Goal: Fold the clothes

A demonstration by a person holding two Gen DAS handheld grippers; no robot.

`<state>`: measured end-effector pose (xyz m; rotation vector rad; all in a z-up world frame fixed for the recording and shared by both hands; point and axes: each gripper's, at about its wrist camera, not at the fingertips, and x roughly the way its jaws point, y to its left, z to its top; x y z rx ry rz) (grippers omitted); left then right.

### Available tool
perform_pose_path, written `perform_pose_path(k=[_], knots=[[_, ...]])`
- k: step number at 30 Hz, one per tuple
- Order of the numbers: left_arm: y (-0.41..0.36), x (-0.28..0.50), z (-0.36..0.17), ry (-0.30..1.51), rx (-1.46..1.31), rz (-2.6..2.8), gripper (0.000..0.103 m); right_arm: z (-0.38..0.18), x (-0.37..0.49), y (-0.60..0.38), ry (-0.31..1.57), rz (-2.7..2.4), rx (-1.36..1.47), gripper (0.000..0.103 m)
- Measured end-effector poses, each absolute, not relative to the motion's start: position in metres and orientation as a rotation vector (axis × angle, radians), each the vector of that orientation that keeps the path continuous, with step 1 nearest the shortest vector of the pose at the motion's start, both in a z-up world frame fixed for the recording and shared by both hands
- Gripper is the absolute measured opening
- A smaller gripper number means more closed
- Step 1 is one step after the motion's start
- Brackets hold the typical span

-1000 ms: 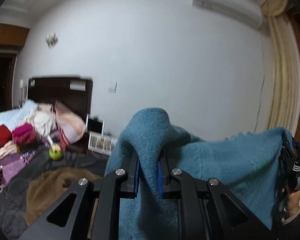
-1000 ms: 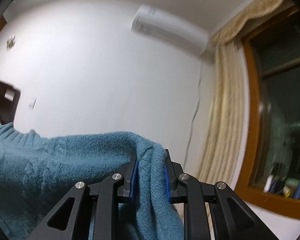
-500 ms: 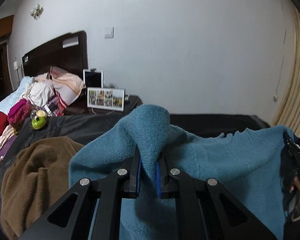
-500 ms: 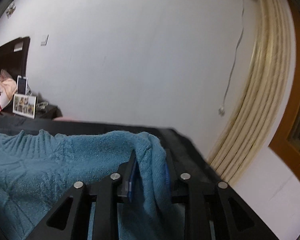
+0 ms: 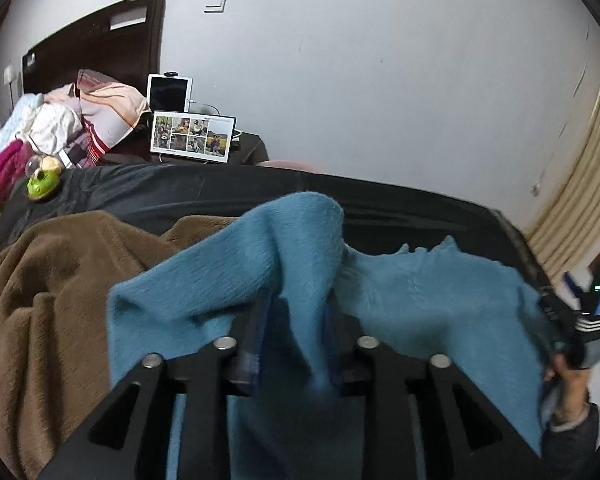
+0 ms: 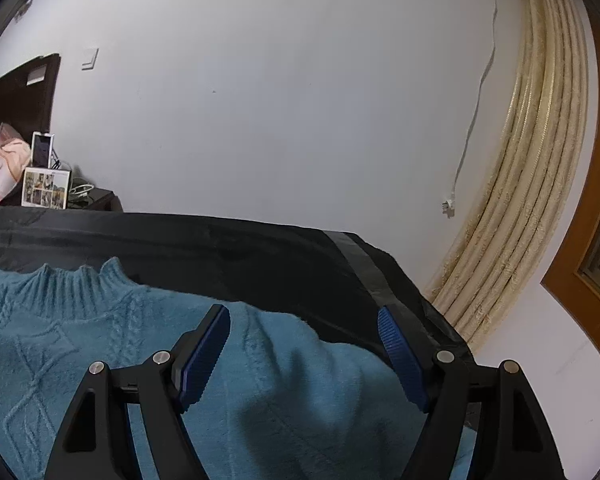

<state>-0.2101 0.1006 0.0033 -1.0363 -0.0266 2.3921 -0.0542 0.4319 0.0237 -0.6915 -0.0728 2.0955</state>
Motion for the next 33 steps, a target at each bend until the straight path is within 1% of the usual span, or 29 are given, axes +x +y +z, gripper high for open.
perform_pose_path(k=[2,8,15,19,27,33], knots=[[0.081,-0.201,0.009,-0.037,-1.007,2.414,0.046,0.017,-0.061,0.423,-0.116,2.099,-0.714,0.078],[0.023,-0.178,0.016,-0.019,-0.929,2.543,0.047,0.011,-0.073,0.409,-0.229,2.089,-0.732,0.078],[-0.007,-0.165,-0.006,0.036,-0.975,2.609,0.047,0.012,-0.07,0.413,-0.201,2.082,-0.73,0.078],[-0.013,-0.156,-0.015,0.053,-0.979,2.597,0.047,0.014,-0.067,0.414,-0.183,2.081,-0.725,0.078],[0.007,-0.133,-0.031,0.216,-0.973,2.553,0.047,0.014,-0.07,0.413,-0.216,2.076,-0.732,0.079],[0.028,-0.121,-0.034,0.226,-0.954,2.534,0.047,0.014,-0.067,0.416,-0.195,2.078,-0.725,0.079]])
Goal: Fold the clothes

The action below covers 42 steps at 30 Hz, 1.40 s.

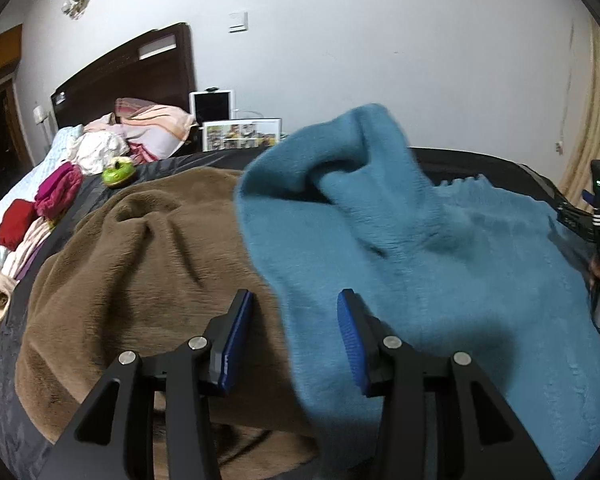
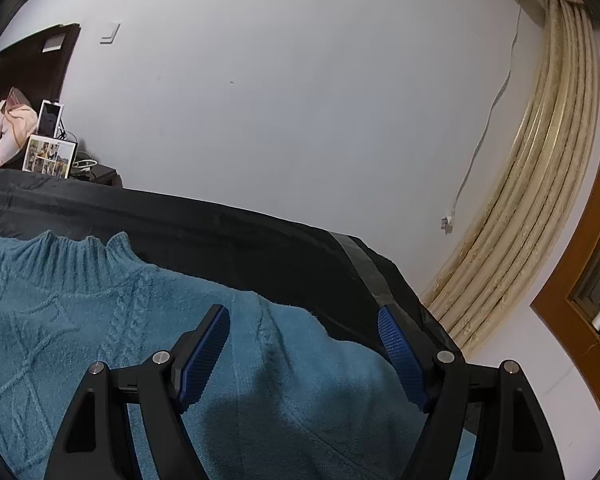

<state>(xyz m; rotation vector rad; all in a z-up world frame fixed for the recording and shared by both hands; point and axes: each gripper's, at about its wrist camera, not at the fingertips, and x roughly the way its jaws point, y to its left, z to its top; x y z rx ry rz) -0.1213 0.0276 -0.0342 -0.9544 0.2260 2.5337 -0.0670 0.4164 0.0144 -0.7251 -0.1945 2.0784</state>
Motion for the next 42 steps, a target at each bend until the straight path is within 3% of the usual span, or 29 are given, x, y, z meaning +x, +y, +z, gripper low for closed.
perform_pose_path(k=[17,31,33,36,41,42], knots=[[0.078,-0.086,-0.033,0.288,-0.879,2.45,0.057,0.013,-0.066,0.421,-0.168,2.079,-0.734,0.079],[0.054,-0.105,-0.04,0.121,-0.918,2.347,0.057,0.011,-0.065,0.422,-0.16,2.073,-0.737,0.079],[0.04,-0.122,-0.051,0.011,-0.982,2.317,0.059,0.011,-0.064,0.421,-0.161,2.072,-0.733,0.079],[0.019,-0.141,-0.063,-0.143,-1.038,2.252,0.057,0.011,-0.062,0.421,-0.157,2.071,-0.728,0.079],[0.016,-0.143,-0.061,-0.079,-1.034,2.28,0.055,0.013,-0.059,0.423,-0.142,2.077,-0.714,0.079],[0.014,-0.145,-0.062,-0.057,-1.037,2.314,0.047,0.013,-0.06,0.424,-0.142,2.077,-0.717,0.079]])
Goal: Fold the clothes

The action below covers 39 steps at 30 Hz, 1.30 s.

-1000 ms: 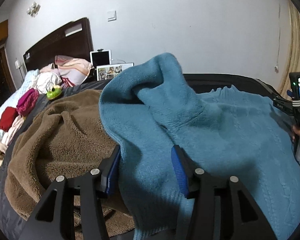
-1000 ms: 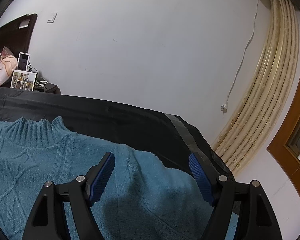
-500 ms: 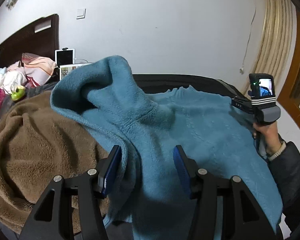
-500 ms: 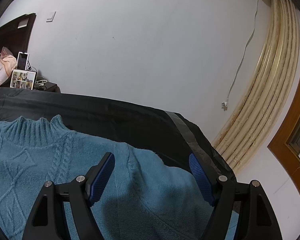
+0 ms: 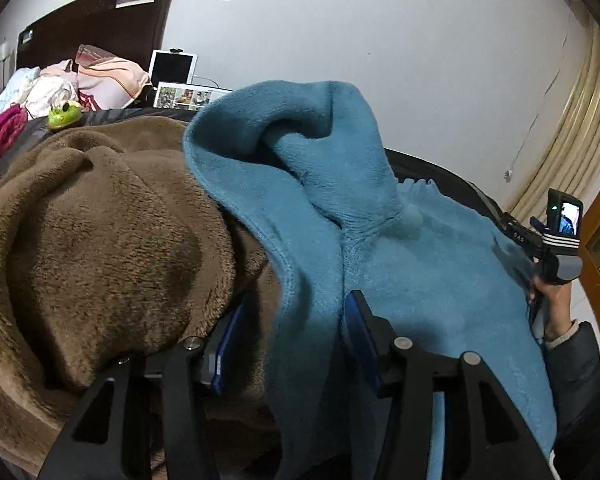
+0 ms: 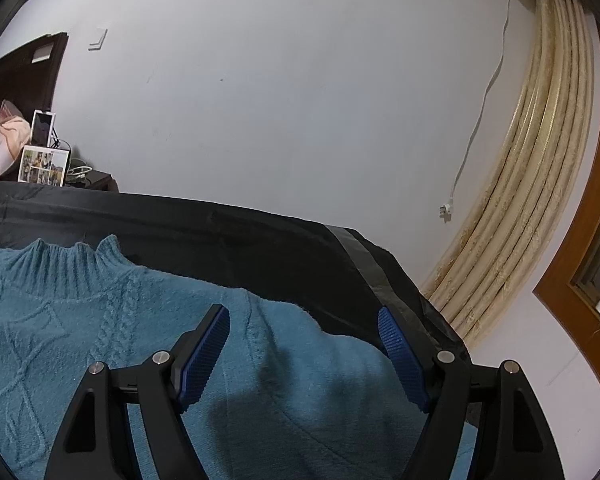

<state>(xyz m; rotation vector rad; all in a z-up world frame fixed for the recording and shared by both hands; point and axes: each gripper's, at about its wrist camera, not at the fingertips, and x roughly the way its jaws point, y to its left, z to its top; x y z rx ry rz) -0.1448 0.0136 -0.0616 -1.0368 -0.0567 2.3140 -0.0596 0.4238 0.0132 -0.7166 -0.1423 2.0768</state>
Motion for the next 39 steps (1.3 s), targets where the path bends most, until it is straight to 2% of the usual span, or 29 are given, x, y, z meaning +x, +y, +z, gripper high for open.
perform_pose_path(k=[1,2,5,7,27,32,38,39], knots=[[0.012,-0.147,-0.062,-0.034,-1.039,2.348,0.034,0.013,-0.06,0.424,-0.143,2.077,-0.719,0.079],[0.009,-0.149,-0.062,-0.016,-1.043,2.379,0.031,0.013,-0.06,0.424,-0.145,2.077,-0.722,0.079],[-0.019,-0.168,-0.065,-0.09,-1.077,2.395,0.031,0.012,-0.062,0.423,-0.155,2.075,-0.73,0.079],[-0.026,-0.173,-0.063,-0.07,-1.08,2.429,0.031,0.012,-0.063,0.422,-0.169,2.072,-0.734,0.079],[-0.118,-0.24,-0.059,0.268,-1.132,2.789,0.032,0.009,-0.067,0.417,-0.206,2.057,-0.743,0.079],[-0.125,-0.245,-0.053,0.2,-1.189,2.742,0.032,0.009,-0.066,0.417,-0.2,2.06,-0.747,0.079],[-0.13,-0.214,-0.025,0.129,-1.138,2.651,0.032,0.007,-0.069,0.415,-0.215,2.063,-0.758,0.079],[-0.13,-0.21,-0.023,0.122,-1.132,2.651,0.029,0.007,-0.07,0.414,-0.221,2.063,-0.758,0.079]])
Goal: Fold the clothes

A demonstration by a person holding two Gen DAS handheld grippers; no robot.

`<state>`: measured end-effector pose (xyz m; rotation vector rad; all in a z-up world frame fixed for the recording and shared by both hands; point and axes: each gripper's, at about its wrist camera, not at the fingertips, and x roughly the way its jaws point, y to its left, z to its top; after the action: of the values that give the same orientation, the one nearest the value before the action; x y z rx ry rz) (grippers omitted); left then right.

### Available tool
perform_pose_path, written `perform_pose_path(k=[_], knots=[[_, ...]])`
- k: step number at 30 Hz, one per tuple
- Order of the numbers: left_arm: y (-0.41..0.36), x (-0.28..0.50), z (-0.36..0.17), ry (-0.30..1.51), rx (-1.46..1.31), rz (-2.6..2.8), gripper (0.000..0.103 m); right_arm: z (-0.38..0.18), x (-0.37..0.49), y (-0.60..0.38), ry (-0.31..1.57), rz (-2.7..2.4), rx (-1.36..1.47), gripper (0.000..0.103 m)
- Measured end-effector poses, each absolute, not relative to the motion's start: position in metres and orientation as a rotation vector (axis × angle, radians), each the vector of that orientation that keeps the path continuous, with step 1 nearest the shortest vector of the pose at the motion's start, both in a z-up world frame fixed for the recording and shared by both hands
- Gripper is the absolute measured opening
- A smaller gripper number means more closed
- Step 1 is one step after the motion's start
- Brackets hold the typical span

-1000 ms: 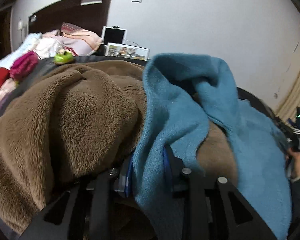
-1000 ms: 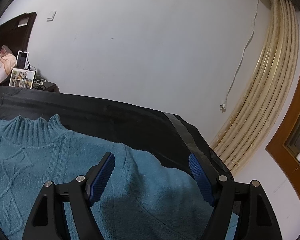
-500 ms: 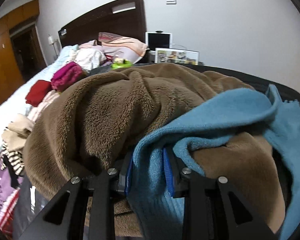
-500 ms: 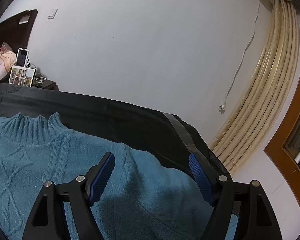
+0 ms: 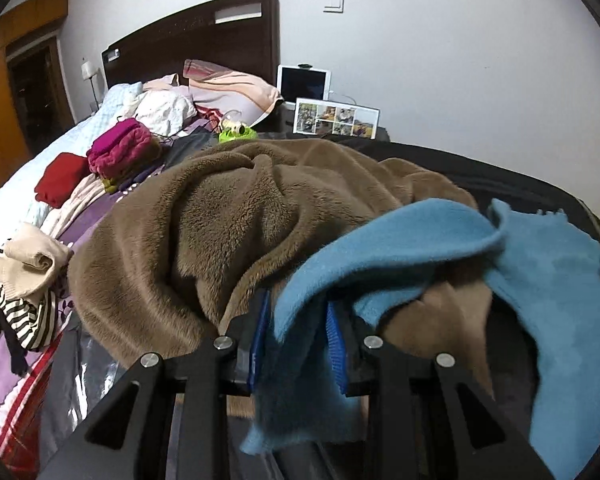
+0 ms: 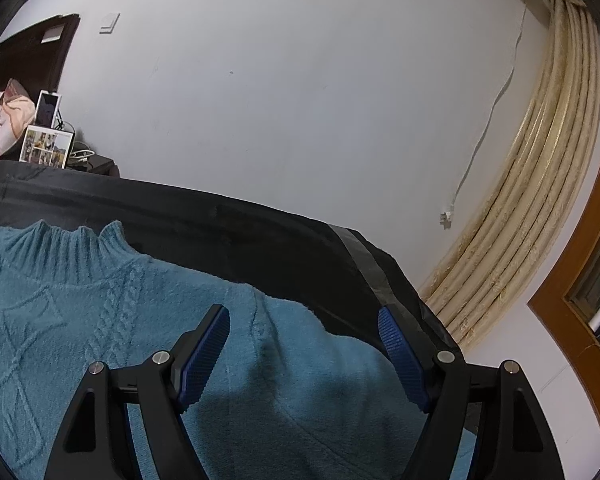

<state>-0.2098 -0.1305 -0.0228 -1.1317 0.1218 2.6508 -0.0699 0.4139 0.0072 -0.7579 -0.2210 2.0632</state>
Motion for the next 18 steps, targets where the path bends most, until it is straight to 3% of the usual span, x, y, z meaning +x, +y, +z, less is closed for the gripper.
perform_pose_path(k=[2,3,4,10,13,15,18], knots=[[-0.132,-0.202,-0.018,0.107,-1.12,2.65,0.024,0.008,-0.069,0.412,-0.229,2.065,-0.753,0.079],[-0.134,-0.198,-0.018,0.099,-1.12,2.647,0.012,0.008,-0.069,0.411,-0.232,2.066,-0.75,0.079],[-0.135,-0.195,-0.018,0.092,-1.12,2.644,0.009,0.008,-0.069,0.411,-0.236,2.067,-0.748,0.079],[-0.15,-0.185,-0.031,0.058,-1.145,2.688,0.009,0.009,-0.066,0.414,-0.21,2.07,-0.739,0.082],[-0.157,-0.183,-0.043,0.039,-1.165,2.709,0.02,0.011,-0.066,0.415,-0.201,2.071,-0.735,0.083],[-0.158,-0.184,-0.052,0.037,-1.175,2.714,0.035,0.011,-0.065,0.416,-0.202,2.073,-0.735,0.083],[-0.157,-0.188,-0.064,0.043,-1.173,2.734,0.043,0.011,-0.066,0.415,-0.212,2.075,-0.735,0.083]])
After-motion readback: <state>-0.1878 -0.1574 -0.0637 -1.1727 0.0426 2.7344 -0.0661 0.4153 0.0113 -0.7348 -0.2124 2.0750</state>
